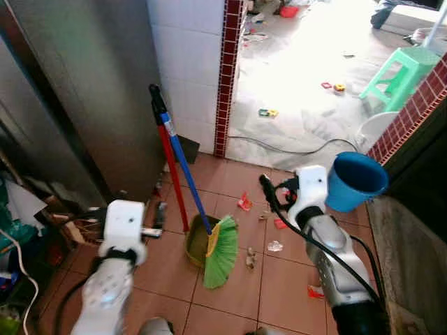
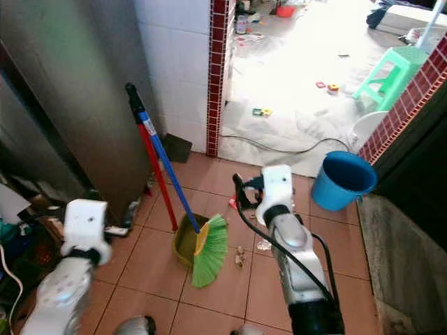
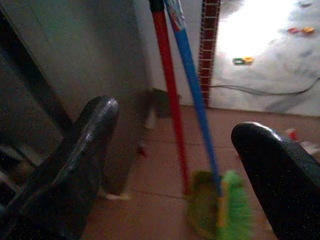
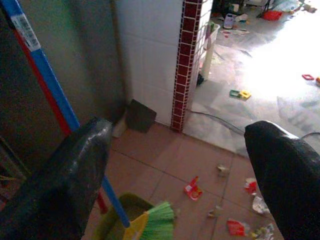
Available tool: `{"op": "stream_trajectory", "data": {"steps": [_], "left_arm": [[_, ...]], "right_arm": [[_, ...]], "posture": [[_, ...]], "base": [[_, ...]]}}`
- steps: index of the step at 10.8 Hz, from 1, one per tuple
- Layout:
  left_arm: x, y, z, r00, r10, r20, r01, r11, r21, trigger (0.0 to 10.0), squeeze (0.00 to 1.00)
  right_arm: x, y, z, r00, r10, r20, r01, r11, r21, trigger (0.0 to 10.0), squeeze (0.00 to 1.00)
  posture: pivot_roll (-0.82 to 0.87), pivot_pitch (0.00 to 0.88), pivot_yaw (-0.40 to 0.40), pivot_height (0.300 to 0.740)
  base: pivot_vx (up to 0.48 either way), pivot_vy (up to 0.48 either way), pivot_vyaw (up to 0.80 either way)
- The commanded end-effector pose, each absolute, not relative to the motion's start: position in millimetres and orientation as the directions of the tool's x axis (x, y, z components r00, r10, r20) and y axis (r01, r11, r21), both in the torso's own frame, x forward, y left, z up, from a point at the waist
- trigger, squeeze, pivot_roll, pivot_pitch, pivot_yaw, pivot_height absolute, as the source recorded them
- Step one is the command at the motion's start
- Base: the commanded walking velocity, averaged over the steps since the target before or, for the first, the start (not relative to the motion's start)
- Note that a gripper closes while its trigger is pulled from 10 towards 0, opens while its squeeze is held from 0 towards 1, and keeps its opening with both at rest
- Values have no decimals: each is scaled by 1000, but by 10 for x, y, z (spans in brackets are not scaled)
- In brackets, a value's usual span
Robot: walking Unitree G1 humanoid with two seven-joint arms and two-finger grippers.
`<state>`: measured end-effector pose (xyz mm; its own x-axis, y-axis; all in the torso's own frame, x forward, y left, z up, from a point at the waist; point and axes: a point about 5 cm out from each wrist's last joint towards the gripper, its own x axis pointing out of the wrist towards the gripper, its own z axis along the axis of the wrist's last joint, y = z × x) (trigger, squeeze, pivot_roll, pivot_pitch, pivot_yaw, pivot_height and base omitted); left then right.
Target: Sweep floor
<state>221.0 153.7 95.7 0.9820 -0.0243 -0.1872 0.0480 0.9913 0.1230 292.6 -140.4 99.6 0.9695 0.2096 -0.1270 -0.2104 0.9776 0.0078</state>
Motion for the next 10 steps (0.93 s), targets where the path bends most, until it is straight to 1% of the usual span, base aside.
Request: {"op": "stream_trajectory", "data": {"steps": [1,2,3,4,5,6,9,10], "left_arm": [[2239,1468,1080,989,-49,-138,67,989,134,10000,0],[2247,1411,1141,990,-78,-117,86,994,69,10000,0],[2233,1406,1117,989,-70,-128,78,995,61,10000,0],[2233,1376,1114,990,-54,-130,57,998,18,10000,0],[2221,1349,1112,986,-92,-141,92,996,-8,10000,0],[2188,1374,1073,982,-106,-155,116,992,55,10000,0],[2068,1591,968,980,-25,-196,36,998,51,10000,0],[2070,1623,974,981,-10,-193,18,999,39,10000,0]], "right_arm": [[2974,-1375,1030,968,222,-116,-222,975,9,10000,0],[2990,-1351,1045,968,225,-111,-225,974,17,10000,0],[2985,-1340,1047,967,230,-109,-229,973,21,10000,0],[2975,-1333,1027,963,243,-116,-239,970,43,10000,0],[2977,-1331,1017,964,240,-118,-237,971,36,10000,0],[2985,-1318,1020,965,237,-116,-233,971,45,10000,0],[2986,-1379,1022,969,223,-109,-218,975,49,10000,0],[3003,-1402,1030,970,219,-106,-214,975,59,10000,0]], "posture": [[46,88,-51,740],[44,86,-51,740],[44,86,-50,740],[49,87,-52,740],[51,87,-48,740],[52,85,-45,740],[45,79,-28,740],[44,79,-30,740]], "base": [[0,0,800],[0,0,800],[0,0,800],[0,0,800],[0,0,800],[0,0,800],[0,0,800],[0,0,0]]}}
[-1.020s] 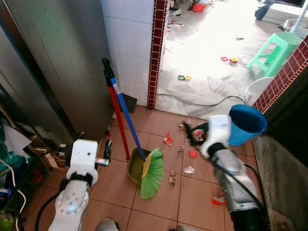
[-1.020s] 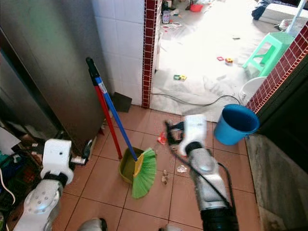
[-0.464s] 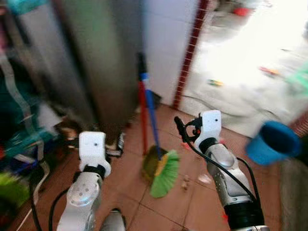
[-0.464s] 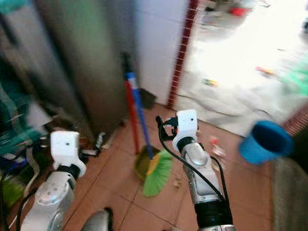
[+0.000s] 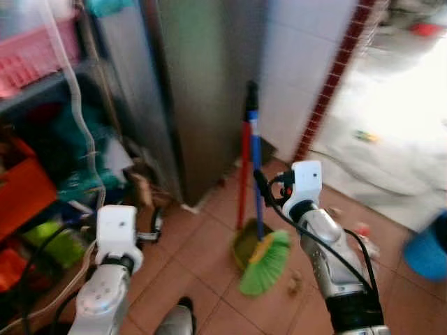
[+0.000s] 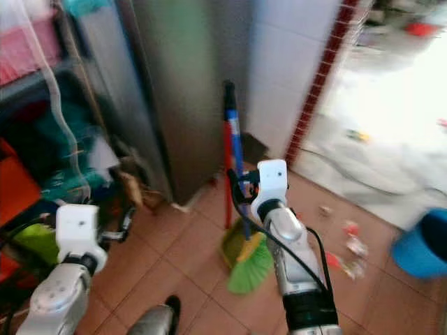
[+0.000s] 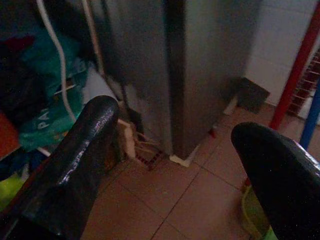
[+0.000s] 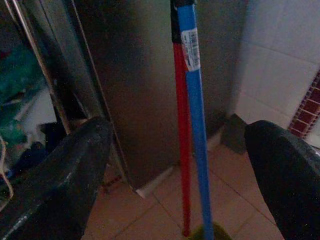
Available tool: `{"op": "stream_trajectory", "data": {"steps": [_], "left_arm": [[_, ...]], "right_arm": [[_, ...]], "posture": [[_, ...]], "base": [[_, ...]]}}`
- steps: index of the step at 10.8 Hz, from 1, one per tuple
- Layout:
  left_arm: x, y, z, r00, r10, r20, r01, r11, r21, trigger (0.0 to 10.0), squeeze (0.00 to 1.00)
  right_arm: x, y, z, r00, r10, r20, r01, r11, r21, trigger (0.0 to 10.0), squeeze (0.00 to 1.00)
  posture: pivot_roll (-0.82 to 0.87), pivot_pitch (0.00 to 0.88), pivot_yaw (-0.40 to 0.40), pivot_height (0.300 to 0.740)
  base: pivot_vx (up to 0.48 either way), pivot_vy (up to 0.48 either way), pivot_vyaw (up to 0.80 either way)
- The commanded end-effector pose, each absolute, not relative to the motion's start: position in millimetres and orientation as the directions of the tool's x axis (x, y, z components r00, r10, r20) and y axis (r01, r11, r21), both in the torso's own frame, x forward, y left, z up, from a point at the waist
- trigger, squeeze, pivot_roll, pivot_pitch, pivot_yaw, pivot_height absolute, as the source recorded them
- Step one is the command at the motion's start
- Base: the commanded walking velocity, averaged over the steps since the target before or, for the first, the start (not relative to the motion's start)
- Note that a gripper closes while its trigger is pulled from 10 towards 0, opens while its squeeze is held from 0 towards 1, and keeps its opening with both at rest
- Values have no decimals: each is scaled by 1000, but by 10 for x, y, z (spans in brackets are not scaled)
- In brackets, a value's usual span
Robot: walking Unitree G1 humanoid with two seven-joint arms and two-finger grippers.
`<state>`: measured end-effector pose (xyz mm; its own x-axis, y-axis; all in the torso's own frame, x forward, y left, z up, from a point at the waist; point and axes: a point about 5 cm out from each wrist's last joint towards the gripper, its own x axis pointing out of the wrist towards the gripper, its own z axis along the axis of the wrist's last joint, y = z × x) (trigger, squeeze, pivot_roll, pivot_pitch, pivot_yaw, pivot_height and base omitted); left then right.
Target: Sweep floor
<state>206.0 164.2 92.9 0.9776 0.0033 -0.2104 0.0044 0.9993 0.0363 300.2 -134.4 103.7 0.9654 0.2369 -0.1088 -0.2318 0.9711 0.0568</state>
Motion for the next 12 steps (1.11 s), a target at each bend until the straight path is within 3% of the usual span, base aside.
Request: {"op": "stream_trajectory", "data": {"steps": [1,6,12], "left_arm": [[2083,1620,986,983,-9,-181,15,999,30,10000,0],[2108,1567,1000,984,-41,-172,43,999,7,10000,0],[2116,1512,1013,983,-72,-168,71,997,-9,10000,0]], "right_arm": [[3024,-1395,1050,970,221,-102,-215,974,66,10000,0],[3026,-1386,1063,968,231,-98,-224,972,78,10000,0],[3049,-1400,1096,969,229,-87,-223,972,73,10000,0]], "posture": [[40,79,-32,740],[35,83,-33,740],[38,81,-36,740]], "base": [[0,0,0],[0,0,0],[356,0,0]]}}
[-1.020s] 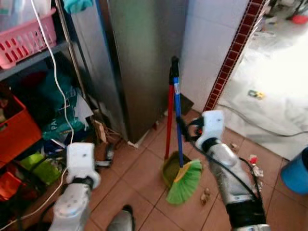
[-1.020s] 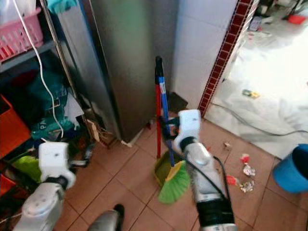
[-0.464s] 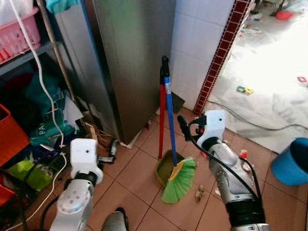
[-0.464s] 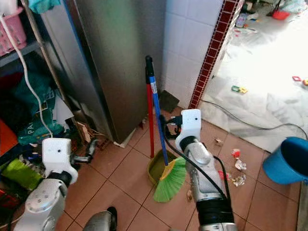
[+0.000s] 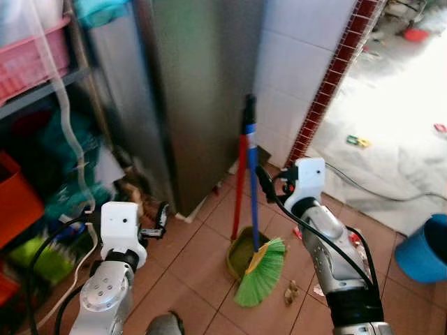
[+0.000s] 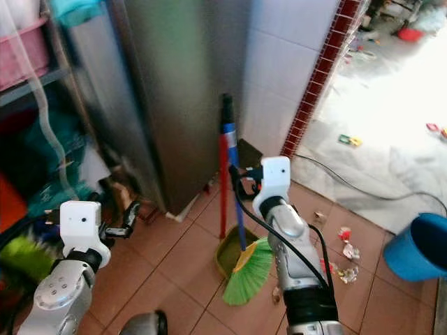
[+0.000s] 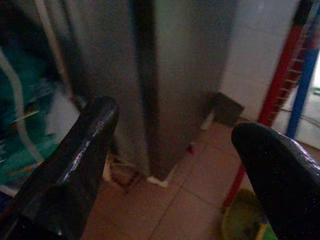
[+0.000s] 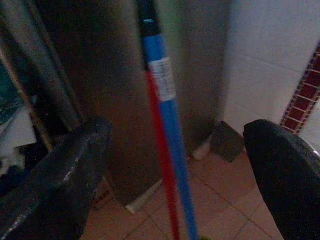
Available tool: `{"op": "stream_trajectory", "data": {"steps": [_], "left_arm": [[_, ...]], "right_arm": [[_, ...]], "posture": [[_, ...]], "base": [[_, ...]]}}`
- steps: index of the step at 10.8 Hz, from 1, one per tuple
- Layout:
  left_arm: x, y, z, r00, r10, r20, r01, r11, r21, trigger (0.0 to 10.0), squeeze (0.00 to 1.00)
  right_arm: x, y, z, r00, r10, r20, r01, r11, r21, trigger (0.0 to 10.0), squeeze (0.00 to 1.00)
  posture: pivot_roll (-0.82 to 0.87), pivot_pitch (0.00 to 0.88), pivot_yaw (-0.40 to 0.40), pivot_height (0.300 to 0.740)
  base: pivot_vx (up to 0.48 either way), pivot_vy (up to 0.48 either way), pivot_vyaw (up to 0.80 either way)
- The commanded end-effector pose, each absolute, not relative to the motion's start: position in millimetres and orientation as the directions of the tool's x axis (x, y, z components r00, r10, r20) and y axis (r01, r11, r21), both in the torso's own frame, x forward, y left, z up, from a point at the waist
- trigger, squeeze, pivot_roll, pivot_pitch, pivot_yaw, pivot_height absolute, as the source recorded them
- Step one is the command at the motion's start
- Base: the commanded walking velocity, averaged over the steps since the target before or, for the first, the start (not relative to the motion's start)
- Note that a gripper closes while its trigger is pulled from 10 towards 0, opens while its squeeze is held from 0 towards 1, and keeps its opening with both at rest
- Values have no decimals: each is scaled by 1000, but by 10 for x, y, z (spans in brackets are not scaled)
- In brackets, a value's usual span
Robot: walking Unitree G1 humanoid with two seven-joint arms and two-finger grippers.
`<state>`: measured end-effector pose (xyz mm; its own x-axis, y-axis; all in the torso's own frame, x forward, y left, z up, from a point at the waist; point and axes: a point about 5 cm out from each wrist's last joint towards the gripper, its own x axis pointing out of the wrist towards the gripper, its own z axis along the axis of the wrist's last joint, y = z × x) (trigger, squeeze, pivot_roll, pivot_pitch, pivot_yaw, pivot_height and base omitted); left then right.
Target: Sweep floor
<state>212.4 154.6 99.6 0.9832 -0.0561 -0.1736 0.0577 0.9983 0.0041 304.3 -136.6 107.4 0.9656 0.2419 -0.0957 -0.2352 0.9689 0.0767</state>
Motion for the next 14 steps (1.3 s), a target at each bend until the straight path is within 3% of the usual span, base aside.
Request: {"op": "stream_trajectory", "data": {"steps": [1,5,9,12,14], "left_arm": [[2119,1502,1015,983,-81,-166,81,997,-10,10000,0],[2117,1471,1009,979,-109,-170,107,994,-24,10000,0],[2125,1500,998,984,-48,-173,48,999,-1,10000,0],[2121,1510,971,981,-20,-191,23,1000,15,10000,0],[2132,1488,999,984,-34,-177,35,999,4,10000,0]], "right_arm": [[3057,-1400,1097,970,229,-87,-223,972,72,10000,0],[3077,-1381,1098,968,235,-86,-229,971,68,10000,0],[3072,-1339,1079,953,290,-93,-284,956,70,10000,0],[3127,-1337,1126,953,290,-88,-286,957,52,10000,0],[3124,-1354,1112,956,276,-98,-272,961,56,10000,0]], "posture": [[37,81,-37,740],[43,73,-42,740],[44,70,-50,740],[41,77,-54,740],[39,82,-53,740]], "base": [[244,0,0],[277,0,0],[0,0,0],[0,0,746],[0,-139,0]]}}
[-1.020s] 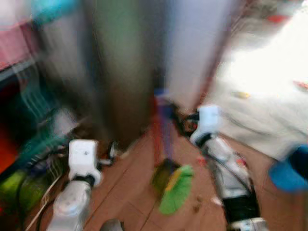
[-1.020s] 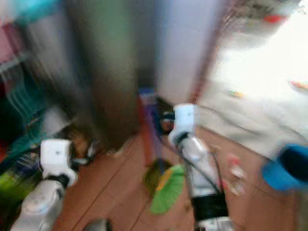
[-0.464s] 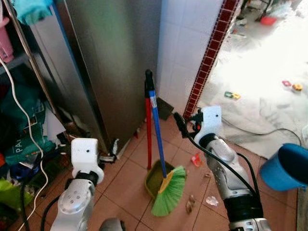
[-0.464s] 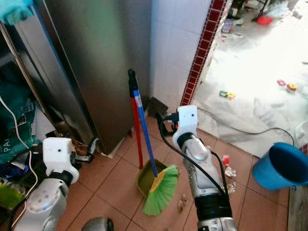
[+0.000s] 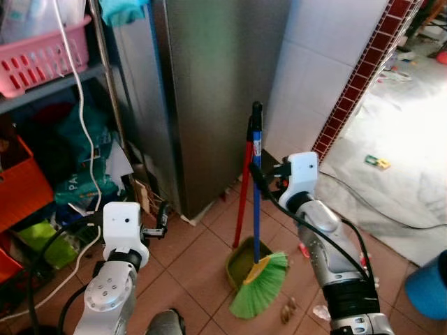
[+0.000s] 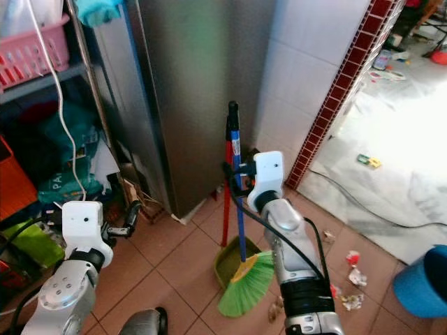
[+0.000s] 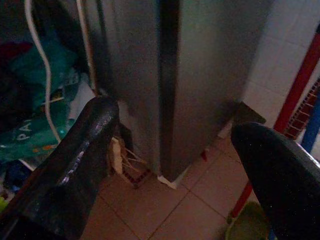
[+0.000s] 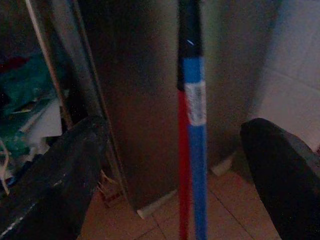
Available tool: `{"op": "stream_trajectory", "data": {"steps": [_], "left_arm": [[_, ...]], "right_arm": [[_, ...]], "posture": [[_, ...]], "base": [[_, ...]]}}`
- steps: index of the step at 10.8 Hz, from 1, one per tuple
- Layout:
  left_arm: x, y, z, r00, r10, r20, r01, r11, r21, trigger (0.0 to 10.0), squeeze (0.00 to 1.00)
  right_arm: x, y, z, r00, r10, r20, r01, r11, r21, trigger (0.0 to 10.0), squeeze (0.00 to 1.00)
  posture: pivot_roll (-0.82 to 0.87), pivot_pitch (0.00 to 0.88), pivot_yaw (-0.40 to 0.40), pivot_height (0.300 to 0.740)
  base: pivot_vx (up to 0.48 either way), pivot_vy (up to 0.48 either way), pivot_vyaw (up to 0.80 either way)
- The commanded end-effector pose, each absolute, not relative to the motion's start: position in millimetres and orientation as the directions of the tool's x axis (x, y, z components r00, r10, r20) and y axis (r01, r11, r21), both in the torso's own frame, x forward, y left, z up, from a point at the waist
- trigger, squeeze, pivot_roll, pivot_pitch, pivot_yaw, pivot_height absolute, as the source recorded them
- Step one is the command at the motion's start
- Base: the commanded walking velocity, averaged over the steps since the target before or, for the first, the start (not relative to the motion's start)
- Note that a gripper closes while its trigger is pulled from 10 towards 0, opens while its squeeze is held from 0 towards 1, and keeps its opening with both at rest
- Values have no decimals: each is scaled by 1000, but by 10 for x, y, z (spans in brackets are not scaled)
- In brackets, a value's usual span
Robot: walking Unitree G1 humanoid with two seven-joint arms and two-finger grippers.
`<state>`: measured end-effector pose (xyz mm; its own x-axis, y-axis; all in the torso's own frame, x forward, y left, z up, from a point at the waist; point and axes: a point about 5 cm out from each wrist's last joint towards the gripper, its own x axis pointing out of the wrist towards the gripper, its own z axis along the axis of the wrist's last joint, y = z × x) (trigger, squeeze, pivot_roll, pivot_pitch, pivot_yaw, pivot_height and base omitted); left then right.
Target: Sweep floor
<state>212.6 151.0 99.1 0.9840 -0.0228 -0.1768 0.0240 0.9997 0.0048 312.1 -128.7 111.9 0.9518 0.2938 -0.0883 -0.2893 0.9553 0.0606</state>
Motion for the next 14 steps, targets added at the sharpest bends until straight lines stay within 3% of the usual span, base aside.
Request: {"op": "stream_trajectory", "data": {"steps": [1,4,8,10,14], "left_arm": [[2134,1490,998,983,-31,-179,32,999,5,10000,0],[2138,1490,998,984,-33,-176,34,999,2,10000,0],[2140,1503,1025,988,4,-156,-10,999,-38,10000,0],[2156,1579,1042,989,57,-136,-55,998,22,10000,0],[2135,1566,1033,989,32,-147,-35,999,-13,10000,0]], "right_arm": [[3123,-1365,1108,958,270,-100,-266,962,55,10000,0],[3124,-1370,1104,959,264,-101,-260,964,51,10000,0],[3102,-1351,1088,956,274,-104,-270,962,47,10000,0],[3101,-1325,1121,953,289,-88,-286,957,44,10000,0],[3113,-1329,1098,958,269,-97,-263,962,69,10000,0]], "posture": [[39,82,-53,740],[36,85,-51,740],[37,85,-49,740],[35,83,-50,740],[41,80,-46,740]], "base": [[0,-270,0],[80,-361,0],[0,0,0],[0,0,800],[0,0,0]]}}
